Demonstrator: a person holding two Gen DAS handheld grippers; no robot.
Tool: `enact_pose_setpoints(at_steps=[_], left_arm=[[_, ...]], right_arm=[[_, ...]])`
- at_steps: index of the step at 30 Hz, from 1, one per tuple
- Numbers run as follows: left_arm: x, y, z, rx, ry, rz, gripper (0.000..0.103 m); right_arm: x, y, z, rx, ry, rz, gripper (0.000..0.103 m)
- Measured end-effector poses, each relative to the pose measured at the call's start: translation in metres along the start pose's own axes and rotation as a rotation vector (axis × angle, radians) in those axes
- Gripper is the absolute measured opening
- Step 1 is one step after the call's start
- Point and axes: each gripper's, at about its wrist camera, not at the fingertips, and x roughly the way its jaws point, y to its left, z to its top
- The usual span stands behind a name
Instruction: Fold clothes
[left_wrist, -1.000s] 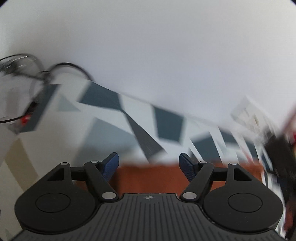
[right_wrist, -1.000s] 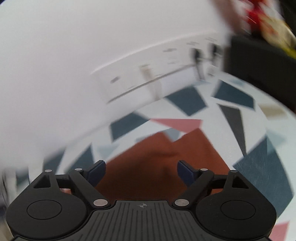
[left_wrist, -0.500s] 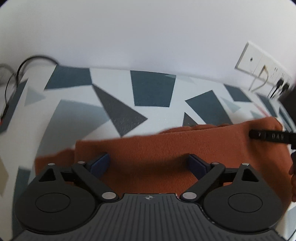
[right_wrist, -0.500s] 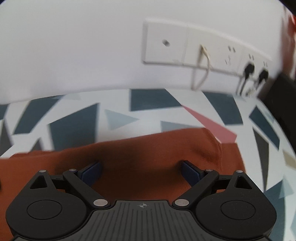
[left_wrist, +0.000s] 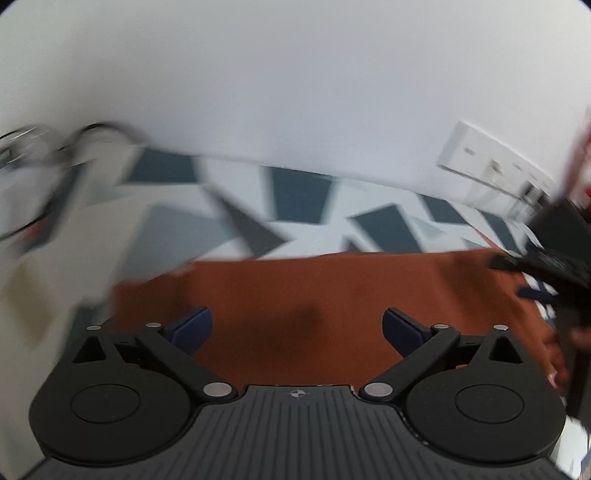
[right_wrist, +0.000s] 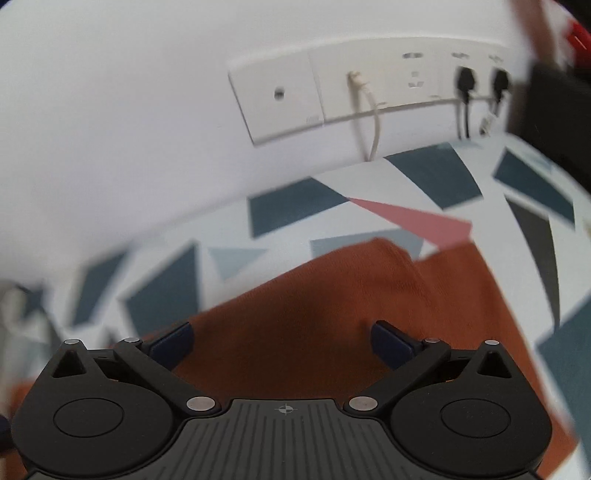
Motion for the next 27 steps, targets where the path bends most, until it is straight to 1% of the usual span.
enact_pose_setpoints(at_steps=[1, 3, 5, 6, 8, 11, 13, 15, 17, 21, 23, 26, 27], left_arm=[[-0.004, 0.016, -0.004, -0.076, 0.038, 0.024, 0.101], [-0.01, 0.05, -0.013, -0.24, 0.083, 0.047, 0.101], [-0.008, 0.073, -0.021, -0.332, 0.111, 0.041, 0.101], [-0.003, 0.077, -0.023, -0.336, 0.135, 0.032, 0.101], [0.009, 0.076, -0.025, -0.296, 0.173, 0.02, 0.102], [0.019, 0.056, -0.024, -0.177, 0.162, 0.065, 0.103], [0.024, 0.049, -0.02, -0.16, 0.166, 0.092, 0.103], [0.027, 0.046, -0.017, -0.163, 0.17, 0.095, 0.103], [0.028, 0.04, -0.015, -0.137, 0.175, 0.095, 0.103], [0.031, 0.026, -0.015, -0.094, 0.18, 0.12, 0.103], [0.034, 0.019, -0.013, -0.085, 0.184, 0.125, 0.102], [0.037, 0.006, -0.012, -0.061, 0.201, 0.084, 0.102], [0.04, 0.001, -0.012, -0.041, 0.205, 0.097, 0.103]], right_arm=[[-0.01, 0.001, -0.009, -0.015, -0.009, 0.026, 0.102], [-0.022, 0.007, -0.025, -0.037, -0.001, 0.024, 0.102], [-0.03, 0.007, -0.04, 0.007, 0.011, 0.039, 0.102], [-0.032, 0.006, -0.046, 0.039, 0.015, 0.055, 0.102], [-0.034, 0.001, -0.054, 0.073, 0.006, 0.067, 0.102], [-0.034, 0.001, -0.05, 0.021, 0.013, 0.073, 0.102], [-0.038, -0.004, -0.043, -0.002, -0.007, 0.071, 0.102], [-0.042, -0.013, -0.035, -0.012, -0.036, 0.063, 0.102], [-0.046, -0.027, -0.029, -0.001, -0.066, 0.047, 0.102], [-0.049, -0.057, -0.024, -0.04, -0.099, 0.003, 0.102], [-0.047, -0.074, -0.023, -0.01, -0.103, -0.016, 0.102], [-0.041, -0.101, -0.021, 0.068, -0.107, -0.035, 0.102], [-0.039, -0.108, -0.02, 0.085, -0.107, -0.041, 0.102]])
